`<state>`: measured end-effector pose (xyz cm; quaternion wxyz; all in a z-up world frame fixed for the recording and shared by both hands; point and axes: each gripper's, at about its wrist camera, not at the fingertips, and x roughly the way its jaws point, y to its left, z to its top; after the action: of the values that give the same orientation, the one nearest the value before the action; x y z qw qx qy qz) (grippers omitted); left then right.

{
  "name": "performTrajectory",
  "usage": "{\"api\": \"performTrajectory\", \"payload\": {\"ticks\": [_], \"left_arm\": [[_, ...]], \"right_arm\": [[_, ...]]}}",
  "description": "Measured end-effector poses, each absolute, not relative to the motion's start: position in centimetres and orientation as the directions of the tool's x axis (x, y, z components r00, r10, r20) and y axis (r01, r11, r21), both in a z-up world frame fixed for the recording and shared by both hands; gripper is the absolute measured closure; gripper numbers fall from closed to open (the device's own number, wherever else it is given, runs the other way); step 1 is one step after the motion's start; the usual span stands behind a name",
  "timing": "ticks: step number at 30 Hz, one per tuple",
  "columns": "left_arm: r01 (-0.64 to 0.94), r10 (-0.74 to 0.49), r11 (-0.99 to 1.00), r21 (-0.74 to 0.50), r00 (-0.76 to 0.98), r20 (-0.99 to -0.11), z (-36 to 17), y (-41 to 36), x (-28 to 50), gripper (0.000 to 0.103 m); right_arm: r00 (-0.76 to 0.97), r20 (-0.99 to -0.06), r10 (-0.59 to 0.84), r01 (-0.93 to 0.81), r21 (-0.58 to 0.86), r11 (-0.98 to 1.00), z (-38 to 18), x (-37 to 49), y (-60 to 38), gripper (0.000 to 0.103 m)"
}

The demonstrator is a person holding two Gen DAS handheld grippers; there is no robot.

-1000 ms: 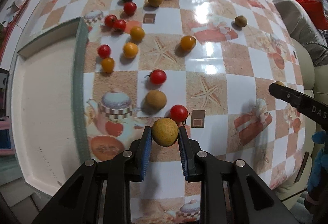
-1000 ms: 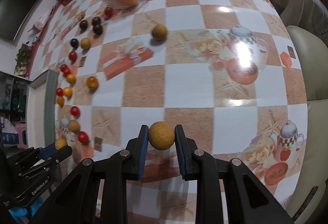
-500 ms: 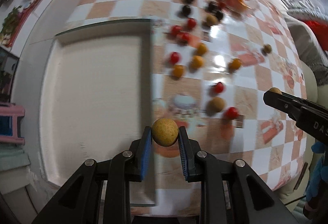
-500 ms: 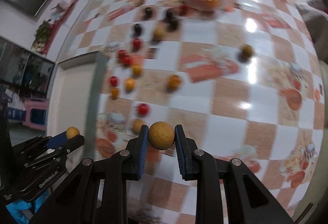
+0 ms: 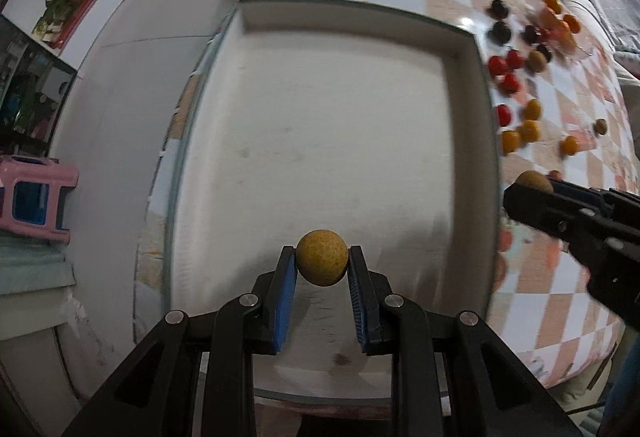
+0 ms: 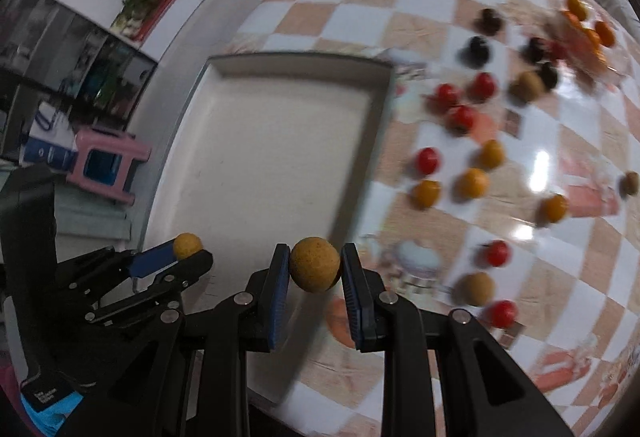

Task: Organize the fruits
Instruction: 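Carry both yellow-brown fruits to the white tray and release them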

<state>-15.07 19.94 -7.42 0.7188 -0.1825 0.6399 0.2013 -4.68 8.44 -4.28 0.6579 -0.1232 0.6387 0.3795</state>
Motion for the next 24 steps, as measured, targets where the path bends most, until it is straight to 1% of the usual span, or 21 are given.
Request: {"api": "performTrajectory", "payload": {"ticks": [8, 12, 13, 14, 15, 16, 17, 18, 20, 22, 24], "left_arm": [[-0.514, 0.048, 0.858, 0.006, 0.069, -0.996, -9.7, 21.3, -16.3, 0.076], [-0.489, 0.038, 0.873, 0.003, 0.062, -0.997, -10.4, 20.9, -16.5, 0.076], [-0.487, 0.030, 0.873, -0.002, 0.058, -0.998, -10.7, 20.7, -16.4, 0.076], [-0.487, 0.029, 0.873, -0.004, 0.060, -0.998, -10.7, 20.7, -16.6, 0.076], [-0.487, 0.027, 0.873, -0.006, 0.060, -0.998, -10.9, 20.6, -16.3, 0.075], [-0.488, 0.030, 0.873, -0.003, 0.059, -0.998, -11.0, 20.6, -16.3, 0.057], [-0.492, 0.035, 0.870, 0.003, 0.057, -0.998, -11.1, 20.7, -16.3, 0.026], [-0.502, 0.063, 0.864, 0.020, 0.067, -0.996, -10.8, 20.7, -16.4, 0.020], [-0.501, 0.103, 0.864, 0.039, 0.099, -0.990, -9.9, 20.5, -16.4, 0.019], [-0.484, 0.099, 0.874, 0.045, 0.087, -0.991, -9.8, 20.3, -16.2, 0.019], [-0.480, 0.096, 0.876, 0.045, 0.082, -0.992, -9.7, 20.0, -16.1, 0.019]], "right_arm": [[-0.162, -0.951, 0.265, -0.685, 0.301, 0.664, -7.0, -6.5, 11.4, 0.075], [-0.172, -0.952, 0.252, -0.690, 0.299, 0.659, -7.7, -7.3, 12.0, 0.074], [-0.176, -0.952, 0.251, -0.691, 0.301, 0.658, -7.7, -7.4, 12.0, 0.070], [-0.175, -0.953, 0.249, -0.692, 0.299, 0.657, -8.0, -7.5, 12.3, 0.057], [-0.174, -0.953, 0.249, -0.694, 0.298, 0.656, -8.0, -7.5, 12.4, 0.041], [-0.175, -0.951, 0.253, -0.694, 0.302, 0.654, -8.0, -7.5, 12.5, 0.034], [-0.174, -0.949, 0.262, -0.694, 0.307, 0.651, -7.8, -7.5, 12.6, 0.033], [-0.174, -0.946, 0.274, -0.695, 0.315, 0.647, -7.7, -7.6, 12.6, 0.033], [-0.171, -0.943, 0.284, -0.692, 0.320, 0.647, -7.1, -7.6, 12.6, 0.032], [-0.169, -0.939, 0.301, -0.685, 0.332, 0.649, -6.3, -7.2, 11.9, 0.025], [-0.166, -0.937, 0.306, -0.683, 0.333, 0.650, -5.6, -6.9, 11.6, 0.023]]}}
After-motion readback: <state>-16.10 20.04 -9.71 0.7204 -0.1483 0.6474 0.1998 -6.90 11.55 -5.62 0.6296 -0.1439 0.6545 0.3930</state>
